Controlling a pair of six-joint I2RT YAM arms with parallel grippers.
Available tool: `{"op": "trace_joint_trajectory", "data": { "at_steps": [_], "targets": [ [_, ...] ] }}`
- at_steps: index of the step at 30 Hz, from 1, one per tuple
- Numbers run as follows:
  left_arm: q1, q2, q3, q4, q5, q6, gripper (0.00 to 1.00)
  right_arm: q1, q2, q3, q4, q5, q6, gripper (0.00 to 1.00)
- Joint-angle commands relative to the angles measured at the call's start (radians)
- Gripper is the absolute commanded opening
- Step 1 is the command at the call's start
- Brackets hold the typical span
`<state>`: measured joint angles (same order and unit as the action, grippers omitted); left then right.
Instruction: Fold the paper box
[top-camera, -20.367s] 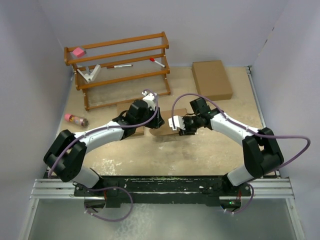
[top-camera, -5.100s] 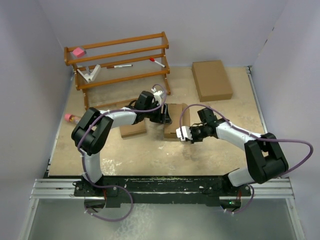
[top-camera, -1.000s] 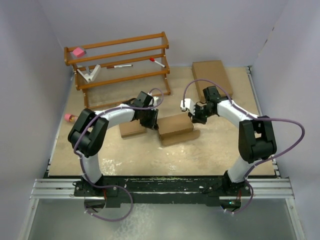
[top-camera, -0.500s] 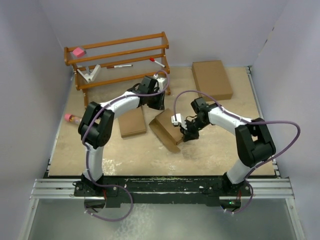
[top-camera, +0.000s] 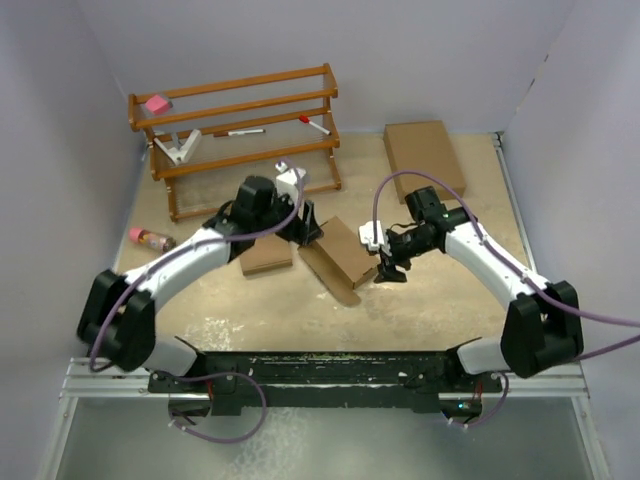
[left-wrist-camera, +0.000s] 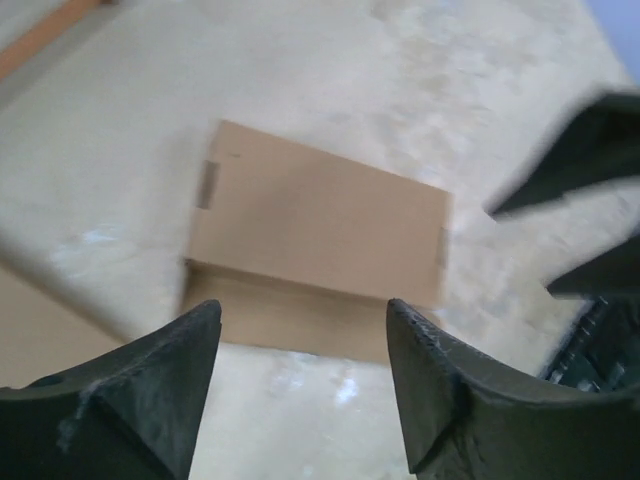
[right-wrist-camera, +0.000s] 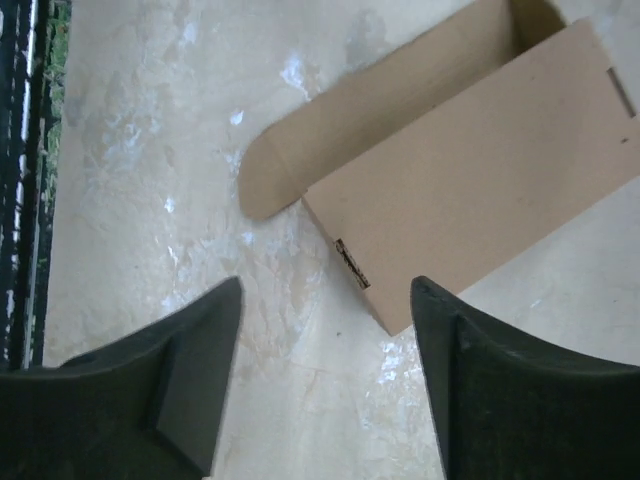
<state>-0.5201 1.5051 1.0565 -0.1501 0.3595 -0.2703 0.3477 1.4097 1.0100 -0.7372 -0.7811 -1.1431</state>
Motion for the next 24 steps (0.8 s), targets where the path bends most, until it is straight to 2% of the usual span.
{"op": "trace_joint_trajectory", "data": {
  "at_steps": [1,3,6,9,11,14,17,24],
  "targets": [
    [-0.143,-0.182,-0.256,0.308,0.087,-0.006,0.72,0.002,-0.093,-0.047,0.065,-0.081,-0.156,0.79],
    [-0.205,-0.242,-0.363,0.413,0.055,0.008,0.73,0.001,-0.110,-0.076,0.154,-0.088,-0.171,0.85],
    [-0.319,-0.332,-0.573,0.658,-0.008,0.087,0.73,0.000,-0.099,-0.086,0.257,-0.078,-0.150,0.86],
    [-0.424,-0.379,-0.723,0.866,-0.082,0.213,0.73,-0.029,-0.083,-0.085,0.271,-0.095,-0.100,0.85],
    [-0.477,-0.379,-0.776,0.948,-0.107,0.298,0.73,-0.074,-0.078,-0.092,0.249,-0.148,-0.089,0.84],
    [-0.556,-0.317,-0.789,0.968,-0.182,0.433,0.73,-0.125,-0.049,-0.080,0.230,-0.191,-0.055,0.83],
    [-0.627,-0.206,-0.778,1.021,-0.284,0.529,0.73,-0.134,-0.011,-0.064,0.322,-0.143,0.113,0.81],
    [-0.681,0.044,-0.702,1.185,-0.419,0.590,0.69,-0.137,0.052,-0.067,0.404,-0.112,0.254,0.80]
  ]
}}
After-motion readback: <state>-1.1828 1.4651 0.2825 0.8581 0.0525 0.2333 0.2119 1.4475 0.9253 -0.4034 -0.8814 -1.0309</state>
